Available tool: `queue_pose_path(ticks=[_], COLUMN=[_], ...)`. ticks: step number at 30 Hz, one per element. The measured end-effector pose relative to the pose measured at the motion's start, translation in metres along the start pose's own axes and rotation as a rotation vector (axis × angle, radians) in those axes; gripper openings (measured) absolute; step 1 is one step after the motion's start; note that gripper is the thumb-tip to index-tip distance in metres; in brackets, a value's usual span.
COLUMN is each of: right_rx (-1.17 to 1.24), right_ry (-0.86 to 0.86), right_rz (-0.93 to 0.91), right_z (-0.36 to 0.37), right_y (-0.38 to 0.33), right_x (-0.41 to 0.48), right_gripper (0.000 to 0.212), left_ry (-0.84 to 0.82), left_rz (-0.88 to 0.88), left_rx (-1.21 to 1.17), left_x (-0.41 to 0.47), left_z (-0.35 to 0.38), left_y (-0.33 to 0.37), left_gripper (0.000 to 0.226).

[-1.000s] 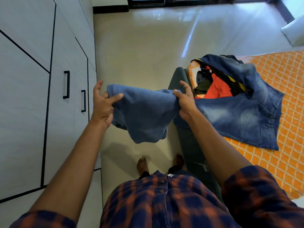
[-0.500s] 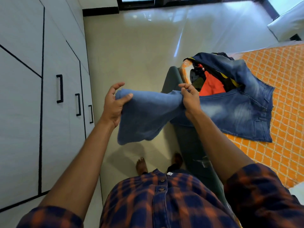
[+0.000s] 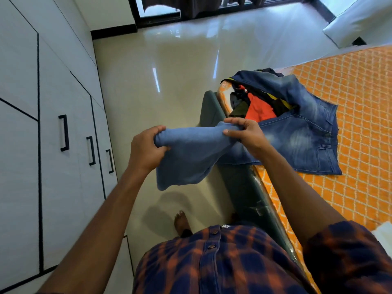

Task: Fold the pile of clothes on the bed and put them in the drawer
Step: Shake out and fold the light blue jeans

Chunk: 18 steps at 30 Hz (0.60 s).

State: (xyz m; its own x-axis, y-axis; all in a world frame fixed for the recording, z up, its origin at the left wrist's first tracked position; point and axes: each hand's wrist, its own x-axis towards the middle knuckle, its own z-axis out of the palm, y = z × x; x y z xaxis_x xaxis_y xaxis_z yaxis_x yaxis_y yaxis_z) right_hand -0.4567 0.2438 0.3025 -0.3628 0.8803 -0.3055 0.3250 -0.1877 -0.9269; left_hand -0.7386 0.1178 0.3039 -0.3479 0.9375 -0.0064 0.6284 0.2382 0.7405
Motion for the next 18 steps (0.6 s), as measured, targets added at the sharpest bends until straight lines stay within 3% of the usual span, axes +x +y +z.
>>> queue_pose_path(ticks=[2, 5, 7, 10, 12, 14, 18], right_rx=[-0.328, -0.818, -1.009, -1.084, -1.092, -1.111, -1.027], right_ry=[-0.136, -0.078, -0.028, -0.084, -0.083, -0.038, 0.136], right_rz=[-0.107, -0.248, -0.379, -0.435, -0.412, -0.46, -0.564], right_z=[-0.015, -0.026, -0.041, -0.071, -0.098, -0.12, -0.177], right_y=[-0.001, -0.002, -0.006, -0.037, -0.065, -0.098, -0.166], right_x=[0.0, 0.01, 0.021, 0.05, 0.078, 0.107, 0.134], right_gripper=[0.052, 0.023, 0.014, 0.015, 0.018, 0.02, 0.026], left_ry=[-0.019, -0.068, -0.041, 0.023, 0.074, 0.116, 0.292], left_rz=[0.103, 0.155, 0.16, 0.178, 0.164, 0.118, 0.19], left_rx=[0.191, 0.407, 0.446, 0.443, 0.412, 0.309, 0.267], left_x=[0.005, 0.01, 0.015, 0.042, 0.072, 0.104, 0.155], left_z=[-0.001, 0.001, 0.003, 0.006, 0.01, 0.007, 0.0], left_y=[0.002, 0.011, 0.02, 0.042, 0.068, 0.1, 0.183], left_gripper=[0.04, 0.016, 0.011, 0.025, 0.02, 0.015, 0.022])
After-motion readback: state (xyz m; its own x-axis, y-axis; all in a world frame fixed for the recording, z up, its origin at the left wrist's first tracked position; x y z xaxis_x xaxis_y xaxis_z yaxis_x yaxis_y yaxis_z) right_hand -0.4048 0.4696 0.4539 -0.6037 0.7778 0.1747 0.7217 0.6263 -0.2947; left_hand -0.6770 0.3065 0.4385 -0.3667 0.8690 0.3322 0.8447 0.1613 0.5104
